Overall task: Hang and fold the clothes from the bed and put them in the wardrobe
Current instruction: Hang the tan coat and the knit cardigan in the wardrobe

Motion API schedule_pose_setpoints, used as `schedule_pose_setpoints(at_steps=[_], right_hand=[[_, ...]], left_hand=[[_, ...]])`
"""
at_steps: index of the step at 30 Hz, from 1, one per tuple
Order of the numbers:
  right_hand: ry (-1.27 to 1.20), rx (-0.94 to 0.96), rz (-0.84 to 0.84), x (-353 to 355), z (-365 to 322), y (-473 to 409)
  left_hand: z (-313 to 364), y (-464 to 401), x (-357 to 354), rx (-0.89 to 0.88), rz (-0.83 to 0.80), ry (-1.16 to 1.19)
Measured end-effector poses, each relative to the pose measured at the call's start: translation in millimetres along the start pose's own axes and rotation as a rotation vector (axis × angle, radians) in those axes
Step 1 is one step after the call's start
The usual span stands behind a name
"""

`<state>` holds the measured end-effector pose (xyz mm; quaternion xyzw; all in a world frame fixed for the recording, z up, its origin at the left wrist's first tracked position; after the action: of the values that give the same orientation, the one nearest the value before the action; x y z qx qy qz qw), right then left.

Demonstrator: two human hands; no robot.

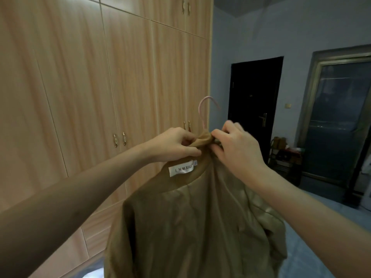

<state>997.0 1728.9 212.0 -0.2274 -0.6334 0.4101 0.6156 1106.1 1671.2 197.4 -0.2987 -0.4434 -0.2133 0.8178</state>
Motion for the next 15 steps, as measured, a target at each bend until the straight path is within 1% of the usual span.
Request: schedule_pose_setpoints(at_steps=[3,8,11,15], right_hand=[[-0.113,-0.065,-0.037,-5,-7,-7],[-0.337,-0.155,-0.088,-24,-35,-23],[-0.401,-0.090,-0.131,-32,-72,-39],[-0.485,0.016,-0.163,-42,-135,-58]], left_hand=[[-9,10,11,0.028,0.066,0.029],[-34,42,42,0.121,0.235,0.058],[-55,70,70,0.186,0.338,0.033],[-87,124,127,0.319,0.508,-0.055]])
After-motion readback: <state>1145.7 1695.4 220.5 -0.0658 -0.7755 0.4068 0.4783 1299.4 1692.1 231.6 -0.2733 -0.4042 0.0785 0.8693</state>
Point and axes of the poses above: each hand's wrist, its own y-axis away from the middle knuckle, its own x-axis out of the back of the hand, z = x × y, the point moved 10 cm from there along -y, towards the middle knuckle, and after that the axes turned 1 degree about -y, right-handed, at the moved point
